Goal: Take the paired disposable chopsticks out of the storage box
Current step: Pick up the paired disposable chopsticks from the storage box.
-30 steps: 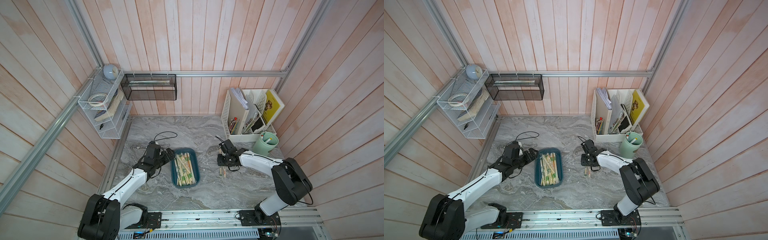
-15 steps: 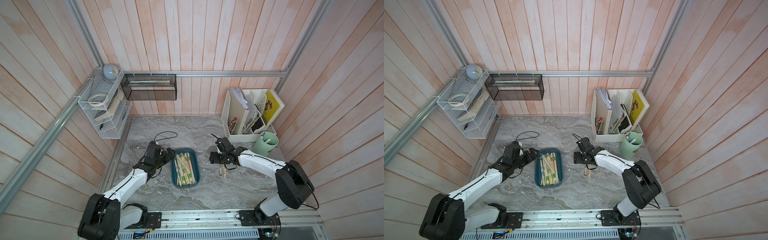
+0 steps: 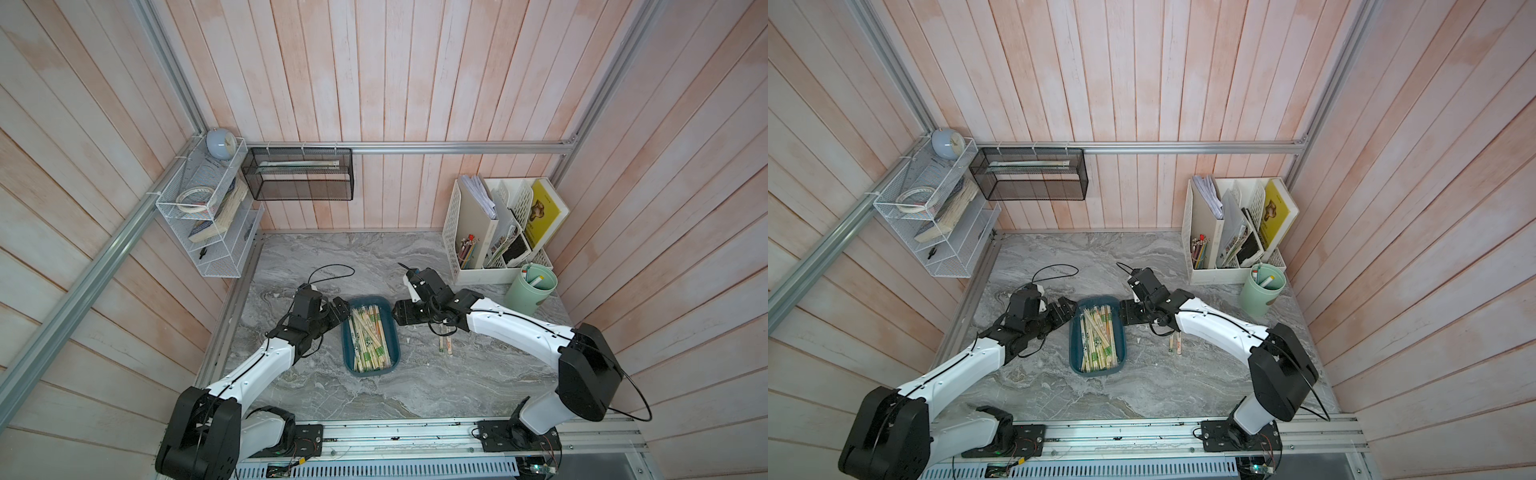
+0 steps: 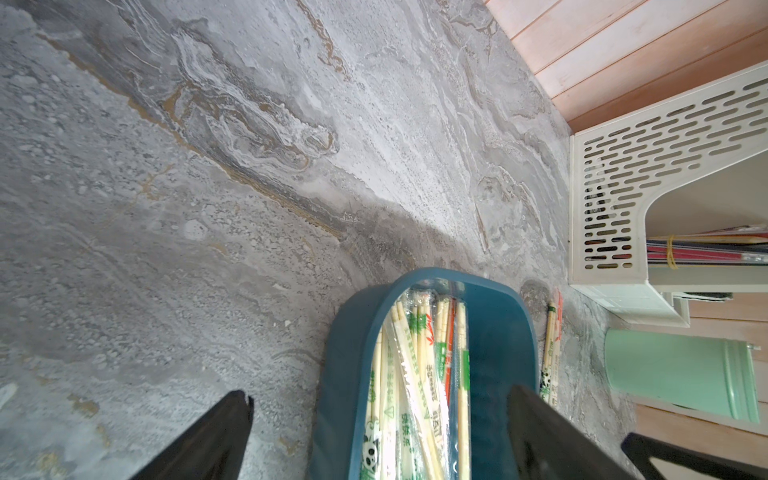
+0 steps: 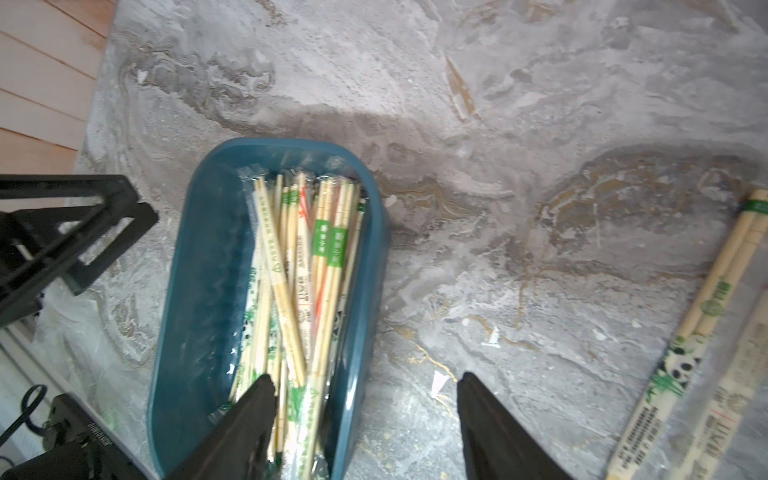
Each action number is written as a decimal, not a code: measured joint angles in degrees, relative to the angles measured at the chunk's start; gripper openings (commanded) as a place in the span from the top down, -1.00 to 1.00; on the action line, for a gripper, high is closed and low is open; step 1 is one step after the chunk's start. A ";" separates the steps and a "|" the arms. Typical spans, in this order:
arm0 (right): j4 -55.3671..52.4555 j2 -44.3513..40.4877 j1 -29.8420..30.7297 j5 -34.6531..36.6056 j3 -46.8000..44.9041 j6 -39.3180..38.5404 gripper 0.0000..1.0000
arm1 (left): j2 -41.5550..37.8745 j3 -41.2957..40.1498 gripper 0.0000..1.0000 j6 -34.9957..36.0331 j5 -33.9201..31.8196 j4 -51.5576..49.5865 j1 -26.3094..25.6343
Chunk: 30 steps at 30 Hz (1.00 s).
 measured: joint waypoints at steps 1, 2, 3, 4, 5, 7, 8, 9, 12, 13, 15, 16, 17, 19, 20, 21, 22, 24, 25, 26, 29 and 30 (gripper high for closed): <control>0.04 0.20 0.68 -0.35 0.57 0.04 -0.36 | 0.00 0.00 -1.00 0.00 -0.04 0.02 0.00; 0.02 0.46 1.29 -0.59 1.14 0.09 -0.34 | 0.00 0.00 -1.00 -0.02 -0.17 0.00 0.00; 0.04 0.79 1.84 -0.81 1.64 0.11 -0.33 | 0.00 0.00 -1.00 -0.07 -0.33 -0.04 0.00; 0.07 1.22 2.45 -1.09 2.16 0.13 -0.31 | 0.00 0.00 -1.00 -0.15 -0.48 -0.07 0.02; 0.09 1.68 3.02 -1.31 2.56 0.13 -0.30 | 0.00 0.00 -1.00 -0.17 -0.68 -0.11 0.02; 0.07 2.60 4.00 -1.68 3.08 0.20 -0.27 | 0.00 0.00 -1.00 -0.17 -1.22 -0.22 0.02; 0.07 3.06 4.52 -1.86 3.21 0.26 -0.25 | 0.00 0.00 -1.00 -0.17 -1.36 -0.24 0.02; 0.04 3.45 4.94 -1.97 3.30 0.31 -0.24 | 0.00 0.00 -1.00 -0.15 -1.46 -0.26 0.04; -0.02 5.09 6.14 -2.36 3.93 0.33 -0.15 | 0.00 0.00 -1.00 -0.13 -1.49 -0.48 0.55; -0.02 5.86 6.49 -2.49 4.31 0.26 -0.13 | -0.02 0.00 -1.00 -0.11 -1.49 -0.66 0.92; -0.09 7.34 7.15 -2.60 5.16 0.11 -0.08 | -0.13 0.00 -1.00 0.02 -1.49 -1.14 2.01; -0.24 8.20 7.45 -2.71 5.75 -0.04 -0.06 | -0.31 0.00 -1.00 0.11 -1.51 -1.38 2.69; -0.33 9.03 7.72 -2.86 6.29 -0.22 -0.04 | -0.55 0.00 -1.00 0.13 -1.49 -1.66 3.32; -0.46 10.62 8.13 -3.02 7.41 -0.55 0.01 | -1.20 0.00 -1.00 0.35 -1.51 -1.95 4.39; -0.44 11.45 8.33 -3.13 7.87 -0.79 0.03 | -1.57 0.00 -1.00 0.52 -1.53 -2.05 4.79; -0.46 12.09 8.41 -3.17 8.17 -0.96 0.05 | -1.84 0.00 -1.00 0.57 -1.57 -2.14 5.07; -0.59 12.92 8.50 -3.21 8.55 -1.31 0.08 | -2.10 0.00 -1.00 0.61 -1.62 -2.23 5.31; -0.72 14.34 8.55 -3.19 9.09 -1.81 0.14 | -2.38 0.00 -1.00 0.74 -1.64 -2.34 5.57; -0.83 15.17 8.55 -3.15 9.40 -2.08 0.15 | -2.43 0.00 -1.00 0.76 -1.64 -2.40 5.68; -0.90 15.91 8.55 -3.13 9.62 -2.29 0.18 | -2.45 0.00 -1.00 0.76 -1.64 -2.51 5.68; -1.46 17.66 8.55 -2.89 10.19 -3.04 0.23 | -2.51 0.00 -1.00 0.76 -1.64 -2.78 5.68; -1.70 18.14 8.55 -2.75 10.49 -3.23 0.25 | -2.51 0.00 -1.00 0.76 -1.64 -2.78 5.68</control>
